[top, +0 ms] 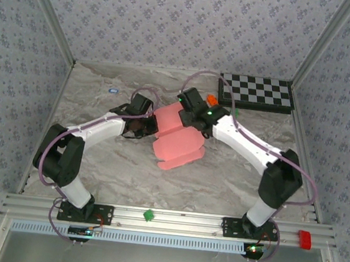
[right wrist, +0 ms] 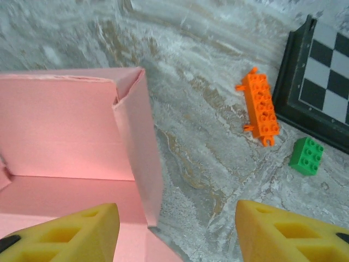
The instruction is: Fold the paper box
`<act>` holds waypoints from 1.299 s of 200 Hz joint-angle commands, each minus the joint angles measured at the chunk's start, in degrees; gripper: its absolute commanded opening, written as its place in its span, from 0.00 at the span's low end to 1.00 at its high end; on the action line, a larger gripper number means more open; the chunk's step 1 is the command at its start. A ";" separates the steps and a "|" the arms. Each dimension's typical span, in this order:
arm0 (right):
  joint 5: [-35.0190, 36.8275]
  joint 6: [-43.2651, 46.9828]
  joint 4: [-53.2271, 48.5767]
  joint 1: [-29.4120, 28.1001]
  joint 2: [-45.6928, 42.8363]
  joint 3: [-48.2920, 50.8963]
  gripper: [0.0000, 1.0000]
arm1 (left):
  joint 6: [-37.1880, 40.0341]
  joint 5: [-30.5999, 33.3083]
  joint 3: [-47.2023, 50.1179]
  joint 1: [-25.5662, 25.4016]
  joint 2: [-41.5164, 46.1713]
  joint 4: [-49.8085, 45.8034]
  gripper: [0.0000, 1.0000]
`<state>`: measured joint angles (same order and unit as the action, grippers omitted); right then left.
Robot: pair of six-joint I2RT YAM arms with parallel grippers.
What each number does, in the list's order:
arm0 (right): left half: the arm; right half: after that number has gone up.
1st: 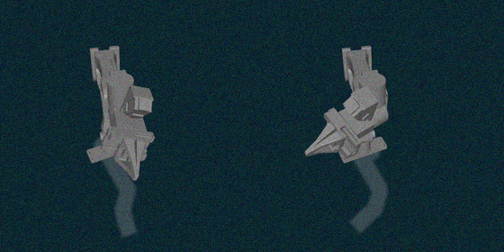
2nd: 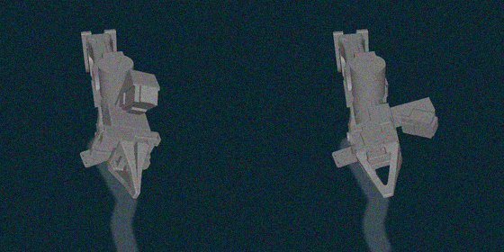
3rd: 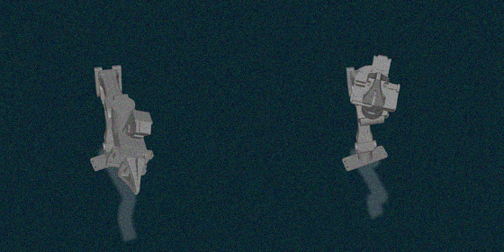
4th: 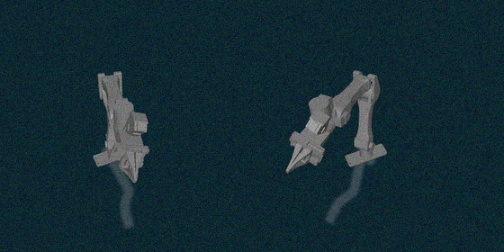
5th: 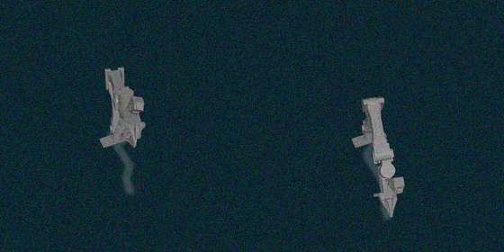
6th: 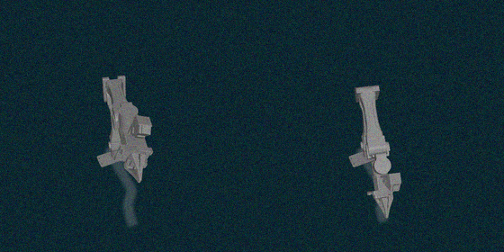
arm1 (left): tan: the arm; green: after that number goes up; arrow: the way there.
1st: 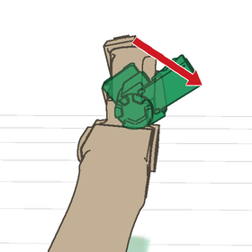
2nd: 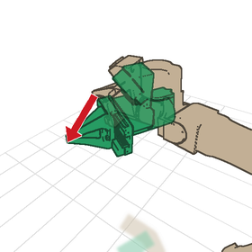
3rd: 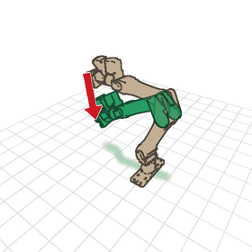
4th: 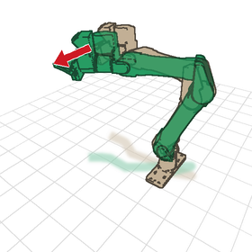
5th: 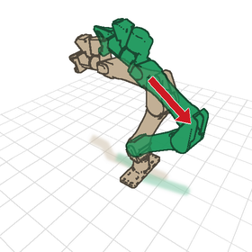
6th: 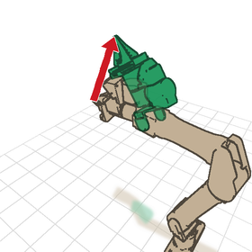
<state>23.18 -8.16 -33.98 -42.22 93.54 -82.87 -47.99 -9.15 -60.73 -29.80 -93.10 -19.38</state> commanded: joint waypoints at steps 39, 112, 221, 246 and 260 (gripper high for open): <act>-17.49 -8.42 7.46 9.35 -17.95 11.35 0.60 | -16.42 5.15 4.04 -0.85 6.16 10.64 0.00; -33.38 -17.34 18.06 17.30 -29.46 27.59 0.61 | -36.39 14.69 4.89 -4.79 9.84 5.40 0.00; -39.80 -26.28 33.40 17.27 -31.26 41.64 0.58 | -48.32 14.94 3.59 -7.33 12.17 1.73 0.00; -41.81 -26.40 35.18 17.01 -29.49 41.62 0.57 | -48.77 14.45 3.29 -7.42 11.91 1.28 0.00; -41.64 -26.64 35.52 16.99 -28.50 41.64 0.57 | -49.42 14.08 3.25 -7.46 11.65 1.21 0.00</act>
<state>-16.45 -33.74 -1.10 -25.12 63.48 -41.80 -93.60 4.36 -55.53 -36.88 -82.81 -16.47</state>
